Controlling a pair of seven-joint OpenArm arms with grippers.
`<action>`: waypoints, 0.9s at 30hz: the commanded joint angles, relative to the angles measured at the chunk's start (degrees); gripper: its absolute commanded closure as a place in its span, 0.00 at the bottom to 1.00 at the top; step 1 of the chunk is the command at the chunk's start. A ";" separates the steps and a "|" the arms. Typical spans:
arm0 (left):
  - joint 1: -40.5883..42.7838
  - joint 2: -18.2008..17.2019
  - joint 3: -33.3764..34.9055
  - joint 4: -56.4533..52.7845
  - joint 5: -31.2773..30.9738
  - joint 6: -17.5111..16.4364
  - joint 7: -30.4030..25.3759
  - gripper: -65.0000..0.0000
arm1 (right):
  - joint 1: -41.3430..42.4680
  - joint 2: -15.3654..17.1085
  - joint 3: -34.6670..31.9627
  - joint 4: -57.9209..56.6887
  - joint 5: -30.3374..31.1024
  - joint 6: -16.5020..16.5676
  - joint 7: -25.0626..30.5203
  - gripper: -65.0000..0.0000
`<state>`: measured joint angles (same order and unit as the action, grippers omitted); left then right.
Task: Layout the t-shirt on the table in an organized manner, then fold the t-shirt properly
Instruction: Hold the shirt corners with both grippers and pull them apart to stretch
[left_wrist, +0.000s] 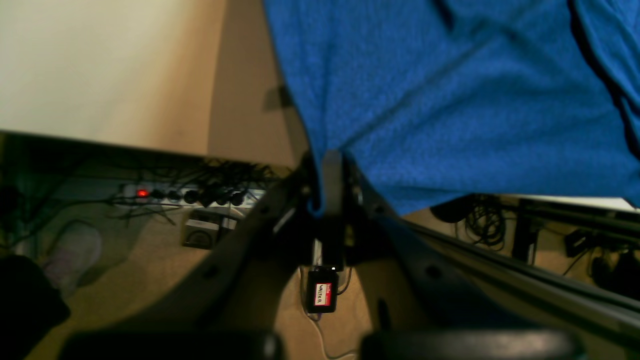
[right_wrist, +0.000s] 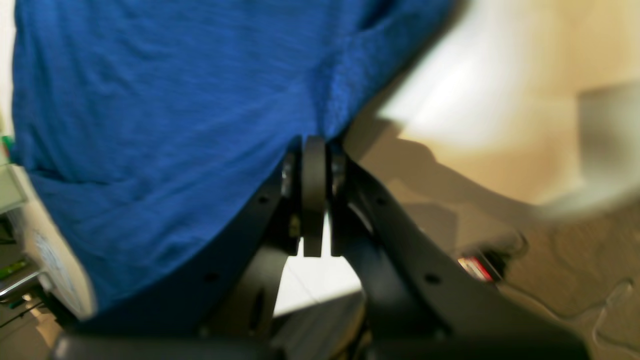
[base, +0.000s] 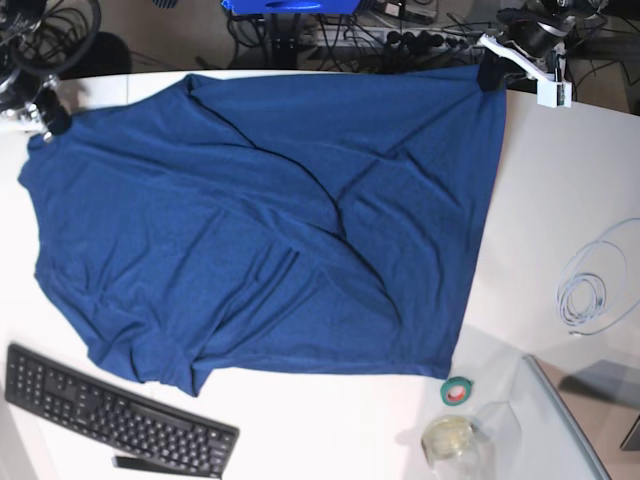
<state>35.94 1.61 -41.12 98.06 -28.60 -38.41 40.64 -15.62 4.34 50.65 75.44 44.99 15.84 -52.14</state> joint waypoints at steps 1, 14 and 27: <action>0.76 -0.33 -1.38 1.59 -0.72 -0.14 -0.77 1.00 | 0.10 0.72 0.29 1.00 0.94 0.03 0.49 0.99; 0.85 -0.24 -2.79 2.11 -0.63 -0.14 0.28 1.00 | -2.01 -0.16 -0.15 5.22 0.94 -5.59 0.32 0.99; -4.95 -0.07 -3.40 8.53 -0.72 -0.14 14.52 1.00 | 2.21 -0.25 -0.15 11.37 0.94 -16.32 -10.15 0.99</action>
<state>30.76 1.93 -44.27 105.54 -28.75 -38.39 55.70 -13.63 3.29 50.35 85.60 45.04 -0.40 -62.61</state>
